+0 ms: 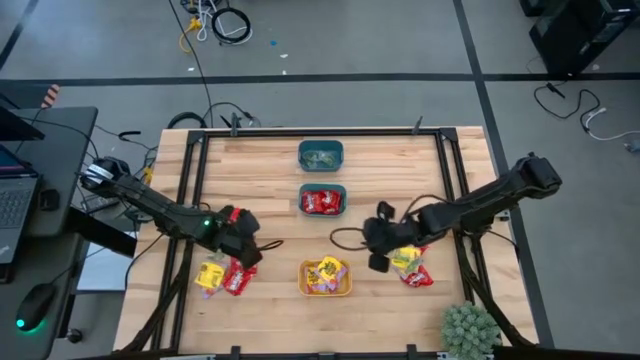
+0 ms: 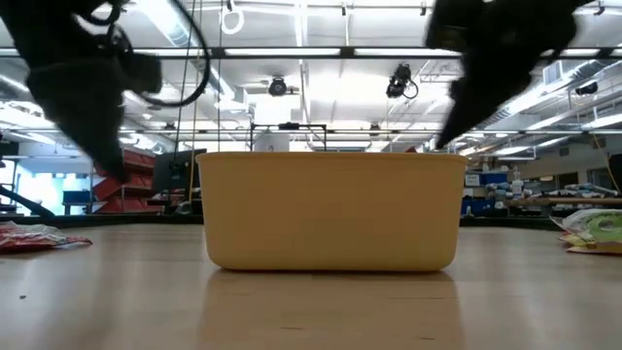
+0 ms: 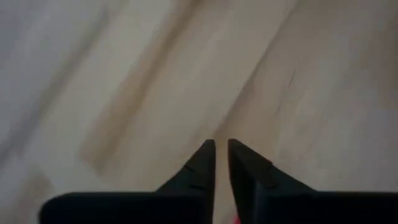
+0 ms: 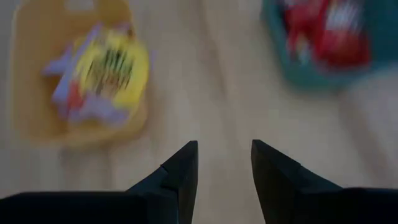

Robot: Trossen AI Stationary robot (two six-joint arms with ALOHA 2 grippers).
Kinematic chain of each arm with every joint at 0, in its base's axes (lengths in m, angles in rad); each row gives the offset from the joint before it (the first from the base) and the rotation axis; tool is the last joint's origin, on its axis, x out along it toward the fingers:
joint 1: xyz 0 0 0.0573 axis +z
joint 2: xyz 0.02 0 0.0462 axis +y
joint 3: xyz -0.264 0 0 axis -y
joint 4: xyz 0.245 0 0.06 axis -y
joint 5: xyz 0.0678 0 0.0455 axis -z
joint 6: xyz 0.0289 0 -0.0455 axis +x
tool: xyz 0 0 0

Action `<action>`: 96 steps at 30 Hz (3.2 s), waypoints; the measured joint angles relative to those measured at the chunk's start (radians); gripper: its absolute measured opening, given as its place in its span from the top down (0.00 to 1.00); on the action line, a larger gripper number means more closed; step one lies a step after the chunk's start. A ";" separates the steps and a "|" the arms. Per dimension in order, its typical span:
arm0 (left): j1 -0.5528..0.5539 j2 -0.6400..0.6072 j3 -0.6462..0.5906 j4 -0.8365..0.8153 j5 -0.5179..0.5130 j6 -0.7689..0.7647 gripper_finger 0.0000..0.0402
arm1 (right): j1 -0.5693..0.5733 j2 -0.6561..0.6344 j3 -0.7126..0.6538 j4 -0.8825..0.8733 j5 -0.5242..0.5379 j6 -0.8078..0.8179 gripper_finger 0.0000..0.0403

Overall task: Sort candy
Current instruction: Put the green gummy into the blue bin

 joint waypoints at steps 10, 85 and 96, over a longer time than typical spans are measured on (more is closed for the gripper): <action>0.054 -0.016 -0.093 0.403 -0.137 0.378 0.99 | 0.157 0.006 -0.002 -0.346 -0.153 0.332 0.66; 0.666 -0.086 -0.507 1.593 0.350 1.002 1.00 | -0.838 0.499 0.414 0.247 -0.219 -0.554 0.92; 0.673 -0.086 -0.507 1.593 0.350 1.001 1.00 | -0.773 0.409 0.414 0.113 -0.219 -0.562 0.67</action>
